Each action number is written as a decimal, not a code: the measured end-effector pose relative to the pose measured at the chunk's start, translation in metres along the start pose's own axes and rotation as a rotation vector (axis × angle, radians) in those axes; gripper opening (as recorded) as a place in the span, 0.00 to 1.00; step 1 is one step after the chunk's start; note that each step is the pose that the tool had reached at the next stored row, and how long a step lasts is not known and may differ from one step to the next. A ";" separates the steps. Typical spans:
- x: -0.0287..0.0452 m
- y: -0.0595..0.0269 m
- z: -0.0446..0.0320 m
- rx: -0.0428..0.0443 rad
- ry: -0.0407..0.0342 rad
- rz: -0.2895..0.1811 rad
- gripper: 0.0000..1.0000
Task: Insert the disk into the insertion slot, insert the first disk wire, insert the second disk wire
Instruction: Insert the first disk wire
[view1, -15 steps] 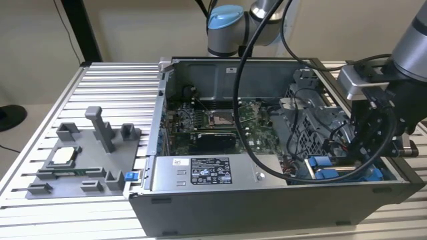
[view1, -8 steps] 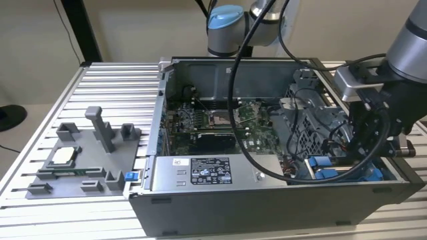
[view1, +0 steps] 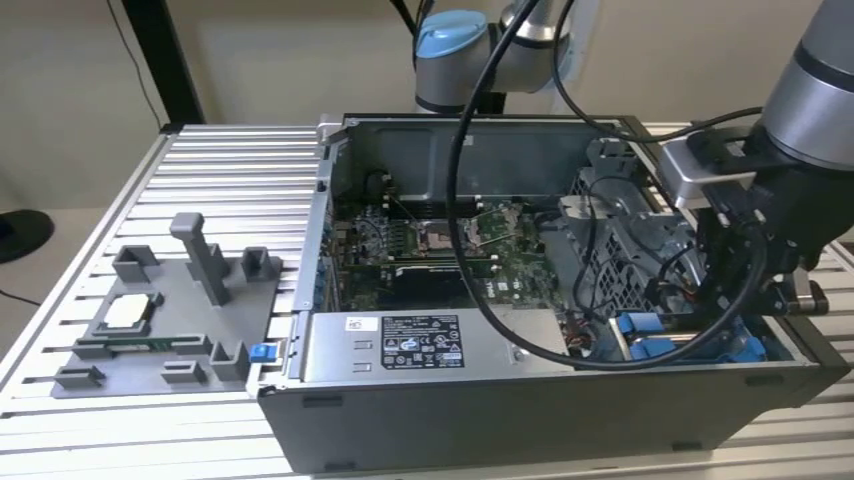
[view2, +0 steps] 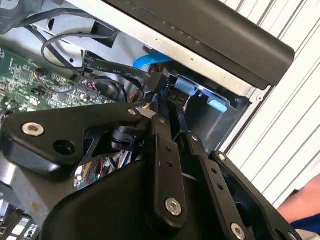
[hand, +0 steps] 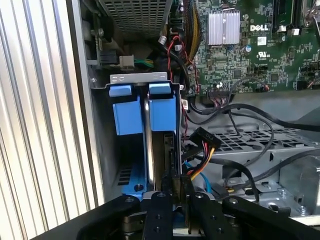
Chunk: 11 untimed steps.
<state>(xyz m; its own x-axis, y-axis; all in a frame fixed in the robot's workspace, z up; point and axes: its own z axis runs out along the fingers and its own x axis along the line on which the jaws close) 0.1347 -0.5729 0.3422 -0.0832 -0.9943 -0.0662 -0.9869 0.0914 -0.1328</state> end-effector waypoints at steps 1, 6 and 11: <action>0.0000 0.0003 0.0003 0.0001 0.0006 0.000 0.00; 0.0002 0.0012 0.0015 0.0003 0.0041 -0.001 0.00; -0.0004 0.0022 0.0025 0.0006 0.0085 -0.001 0.00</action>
<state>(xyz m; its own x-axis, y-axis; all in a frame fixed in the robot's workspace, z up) 0.1329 -0.5722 0.3395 -0.0831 -0.9949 -0.0577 -0.9869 0.0902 -0.1335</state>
